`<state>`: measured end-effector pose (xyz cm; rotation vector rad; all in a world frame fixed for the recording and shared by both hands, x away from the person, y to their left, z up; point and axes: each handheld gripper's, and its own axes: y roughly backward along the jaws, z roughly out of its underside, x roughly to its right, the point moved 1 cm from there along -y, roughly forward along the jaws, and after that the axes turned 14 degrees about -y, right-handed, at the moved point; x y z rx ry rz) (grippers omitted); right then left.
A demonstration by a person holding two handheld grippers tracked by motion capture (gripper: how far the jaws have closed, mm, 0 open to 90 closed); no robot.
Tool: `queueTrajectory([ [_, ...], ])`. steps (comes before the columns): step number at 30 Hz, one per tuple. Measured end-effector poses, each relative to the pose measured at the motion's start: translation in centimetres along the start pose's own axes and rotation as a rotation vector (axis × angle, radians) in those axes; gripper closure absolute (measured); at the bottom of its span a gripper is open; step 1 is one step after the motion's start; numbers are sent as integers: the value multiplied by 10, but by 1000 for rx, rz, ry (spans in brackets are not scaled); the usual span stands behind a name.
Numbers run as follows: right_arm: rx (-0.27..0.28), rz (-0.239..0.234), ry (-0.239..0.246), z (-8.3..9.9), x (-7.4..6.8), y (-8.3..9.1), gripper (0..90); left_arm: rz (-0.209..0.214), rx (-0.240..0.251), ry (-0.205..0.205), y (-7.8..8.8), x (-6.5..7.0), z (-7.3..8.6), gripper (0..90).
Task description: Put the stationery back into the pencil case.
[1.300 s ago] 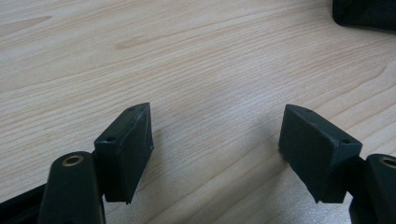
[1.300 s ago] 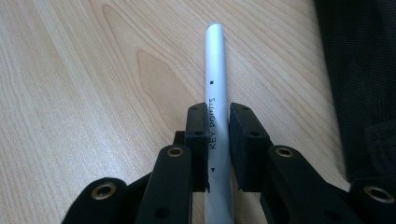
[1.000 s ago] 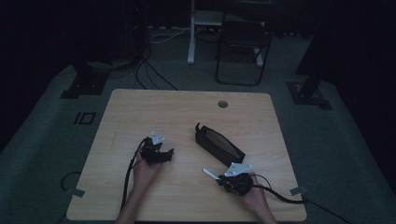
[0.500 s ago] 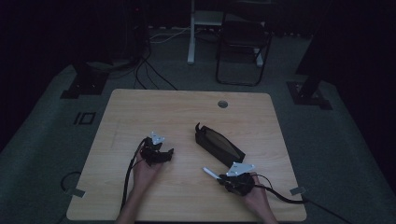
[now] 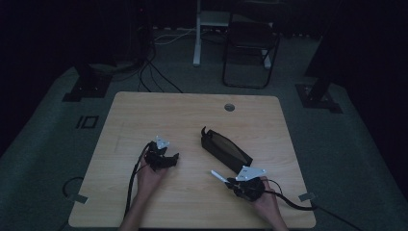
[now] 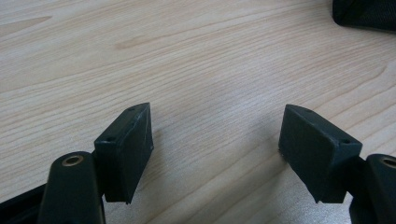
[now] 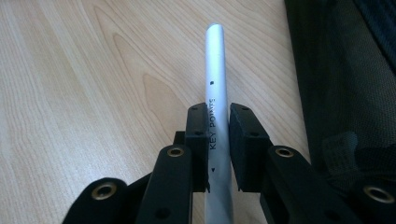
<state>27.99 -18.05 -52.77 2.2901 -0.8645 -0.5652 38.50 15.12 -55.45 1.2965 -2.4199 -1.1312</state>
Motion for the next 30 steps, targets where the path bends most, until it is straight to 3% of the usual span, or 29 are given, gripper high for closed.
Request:
queueTrajectory([
  [30, 47, 5, 28, -11, -5, 20, 786, 0, 0, -1, 0, 0, 0, 265],
])
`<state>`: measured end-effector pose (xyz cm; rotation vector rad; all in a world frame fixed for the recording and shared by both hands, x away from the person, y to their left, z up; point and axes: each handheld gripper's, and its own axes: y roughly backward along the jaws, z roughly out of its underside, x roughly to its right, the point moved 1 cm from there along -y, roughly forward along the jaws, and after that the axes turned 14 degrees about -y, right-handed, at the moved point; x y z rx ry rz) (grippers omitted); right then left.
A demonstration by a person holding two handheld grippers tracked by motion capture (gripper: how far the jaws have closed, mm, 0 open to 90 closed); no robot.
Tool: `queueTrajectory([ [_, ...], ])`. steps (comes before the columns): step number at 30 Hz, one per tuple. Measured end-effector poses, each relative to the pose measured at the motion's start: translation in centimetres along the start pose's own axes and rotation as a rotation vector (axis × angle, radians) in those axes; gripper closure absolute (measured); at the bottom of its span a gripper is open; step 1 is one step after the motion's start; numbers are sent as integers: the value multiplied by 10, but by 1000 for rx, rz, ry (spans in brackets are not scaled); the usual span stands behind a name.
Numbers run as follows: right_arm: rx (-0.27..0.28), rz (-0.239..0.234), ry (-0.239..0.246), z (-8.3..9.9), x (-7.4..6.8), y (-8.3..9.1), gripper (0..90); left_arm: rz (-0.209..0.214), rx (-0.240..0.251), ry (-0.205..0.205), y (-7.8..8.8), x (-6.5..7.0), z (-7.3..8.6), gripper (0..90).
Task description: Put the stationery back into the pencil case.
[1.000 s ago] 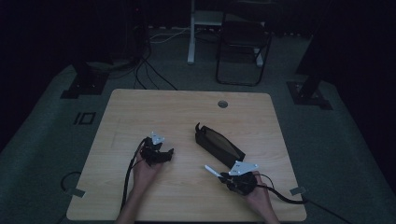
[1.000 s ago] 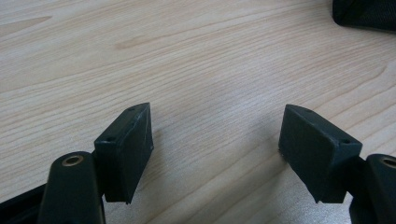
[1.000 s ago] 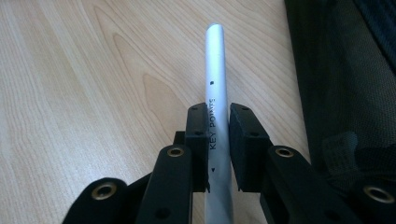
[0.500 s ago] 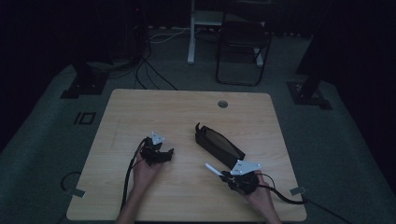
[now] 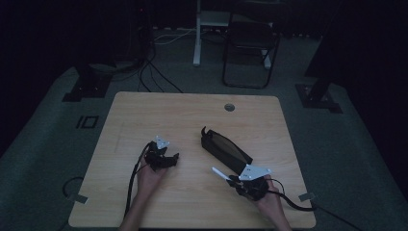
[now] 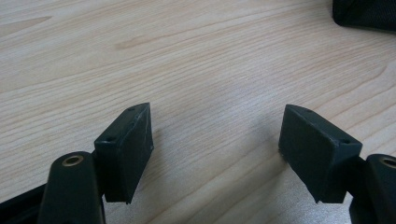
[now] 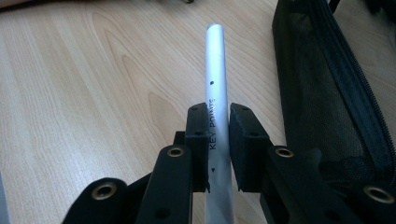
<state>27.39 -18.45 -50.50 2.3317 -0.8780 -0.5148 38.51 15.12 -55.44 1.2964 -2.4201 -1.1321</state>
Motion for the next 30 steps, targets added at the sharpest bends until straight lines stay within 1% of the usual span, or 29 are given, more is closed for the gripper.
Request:
queueTrajectory([
  [13, 11, 3, 6, -4, -1, 5, 786, 0, 0, 0, 0, 0, 0, 266],
  [23, 41, 14, 15, -11, -2, 14, 786, 0, 0, 1, 0, 0, 0, 265],
  [30, 45, 15, 16, -14, -2, 19, 786, 0, 0, 1, 0, 0, 0, 265],
])
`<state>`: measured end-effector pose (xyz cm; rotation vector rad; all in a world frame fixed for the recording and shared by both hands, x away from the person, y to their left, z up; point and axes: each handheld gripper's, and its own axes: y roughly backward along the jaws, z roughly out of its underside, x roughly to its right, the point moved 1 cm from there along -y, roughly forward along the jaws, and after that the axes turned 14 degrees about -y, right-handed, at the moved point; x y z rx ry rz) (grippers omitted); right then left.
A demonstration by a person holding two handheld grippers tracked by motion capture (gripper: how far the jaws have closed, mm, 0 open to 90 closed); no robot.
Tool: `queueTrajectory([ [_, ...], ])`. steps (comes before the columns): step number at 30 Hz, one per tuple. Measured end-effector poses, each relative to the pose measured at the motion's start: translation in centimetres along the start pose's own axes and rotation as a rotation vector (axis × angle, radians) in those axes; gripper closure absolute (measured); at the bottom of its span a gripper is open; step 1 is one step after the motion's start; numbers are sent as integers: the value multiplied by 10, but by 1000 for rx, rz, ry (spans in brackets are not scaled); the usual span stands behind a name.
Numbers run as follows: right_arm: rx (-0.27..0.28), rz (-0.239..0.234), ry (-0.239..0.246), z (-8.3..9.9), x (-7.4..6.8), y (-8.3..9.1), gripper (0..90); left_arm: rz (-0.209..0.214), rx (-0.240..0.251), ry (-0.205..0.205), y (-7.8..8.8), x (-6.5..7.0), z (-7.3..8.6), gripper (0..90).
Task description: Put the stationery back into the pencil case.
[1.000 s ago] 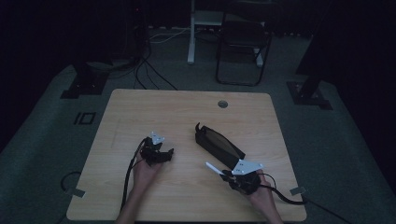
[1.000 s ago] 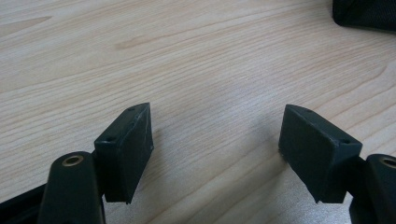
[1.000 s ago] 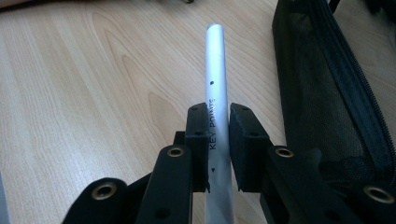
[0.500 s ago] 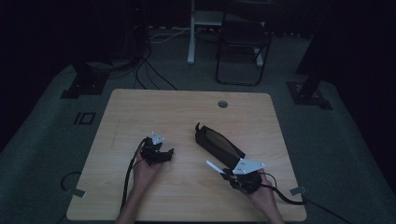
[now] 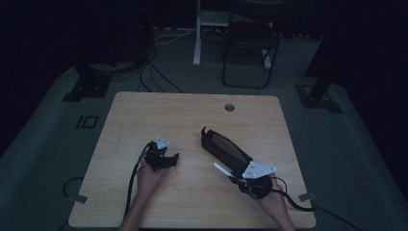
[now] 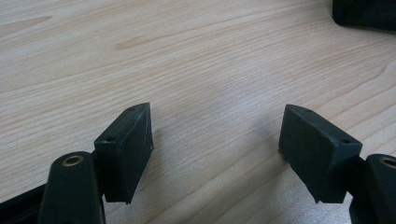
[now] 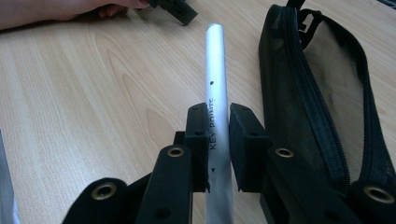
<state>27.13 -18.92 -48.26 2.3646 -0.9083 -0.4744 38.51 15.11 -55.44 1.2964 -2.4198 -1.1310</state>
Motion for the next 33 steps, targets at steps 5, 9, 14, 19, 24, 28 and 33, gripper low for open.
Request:
queueTrajectory([
  [5, 5, -4, 0, -3, 1, 3, 786, 0, 0, 0, 0, 0, 0, 265],
  [9, 10, 1, 0, -5, 3, 5, 786, 0, 0, -1, 0, 0, 0, 266],
  [14, 12, 1, 1, -9, 4, 8, 786, 0, 0, 0, 0, 0, 0, 265],
  [19, 23, 6, 10, -14, 5, 12, 786, 0, 0, 0, 0, 0, 0, 266],
  [24, 32, 7, 10, -19, 6, 16, 786, 0, 0, -1, 0, 0, 0, 266],
  [28, 38, 7, 9, -23, 7, 18, 786, 0, 0, -1, 0, 0, 0, 266],
  [33, 38, 8, 10, -26, 8, 19, 786, 0, -1, -1, 0, 0, 0, 266],
])
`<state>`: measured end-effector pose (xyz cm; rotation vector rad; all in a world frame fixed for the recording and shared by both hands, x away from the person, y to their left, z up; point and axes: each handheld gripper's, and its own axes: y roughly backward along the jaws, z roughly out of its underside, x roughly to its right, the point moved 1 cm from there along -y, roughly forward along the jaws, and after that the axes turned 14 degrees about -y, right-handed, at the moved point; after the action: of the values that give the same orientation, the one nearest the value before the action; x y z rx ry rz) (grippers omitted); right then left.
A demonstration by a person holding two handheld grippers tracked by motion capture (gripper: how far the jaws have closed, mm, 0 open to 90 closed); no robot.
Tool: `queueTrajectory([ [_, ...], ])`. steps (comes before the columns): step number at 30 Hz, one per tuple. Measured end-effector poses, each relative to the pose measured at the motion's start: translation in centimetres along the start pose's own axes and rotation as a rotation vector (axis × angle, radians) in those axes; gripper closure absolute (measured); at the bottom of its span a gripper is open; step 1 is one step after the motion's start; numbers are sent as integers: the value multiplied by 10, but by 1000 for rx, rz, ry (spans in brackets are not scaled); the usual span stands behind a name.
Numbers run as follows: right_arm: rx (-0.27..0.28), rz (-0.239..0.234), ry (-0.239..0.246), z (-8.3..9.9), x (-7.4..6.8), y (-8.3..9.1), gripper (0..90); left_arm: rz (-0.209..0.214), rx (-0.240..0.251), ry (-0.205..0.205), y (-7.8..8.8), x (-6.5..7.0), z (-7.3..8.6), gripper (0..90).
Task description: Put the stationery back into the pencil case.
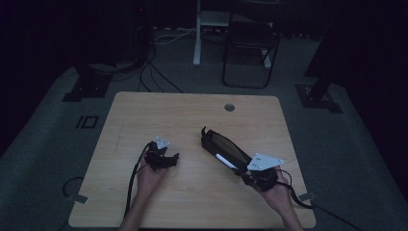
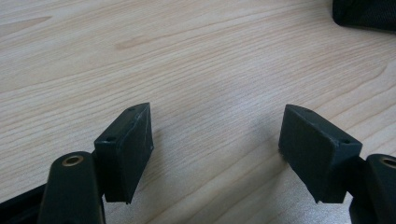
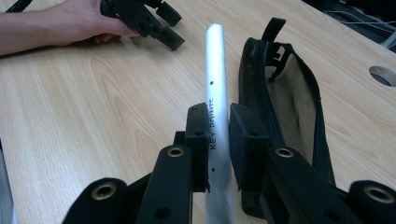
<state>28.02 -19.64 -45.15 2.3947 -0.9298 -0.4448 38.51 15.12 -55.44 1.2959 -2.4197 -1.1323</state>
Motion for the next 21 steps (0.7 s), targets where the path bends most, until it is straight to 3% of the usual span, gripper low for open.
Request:
queueTrajectory([
  [21, 27, 19, -3, -15, 5, 8, 786, 0, 2, 2, 0, 0, 0, 265],
])
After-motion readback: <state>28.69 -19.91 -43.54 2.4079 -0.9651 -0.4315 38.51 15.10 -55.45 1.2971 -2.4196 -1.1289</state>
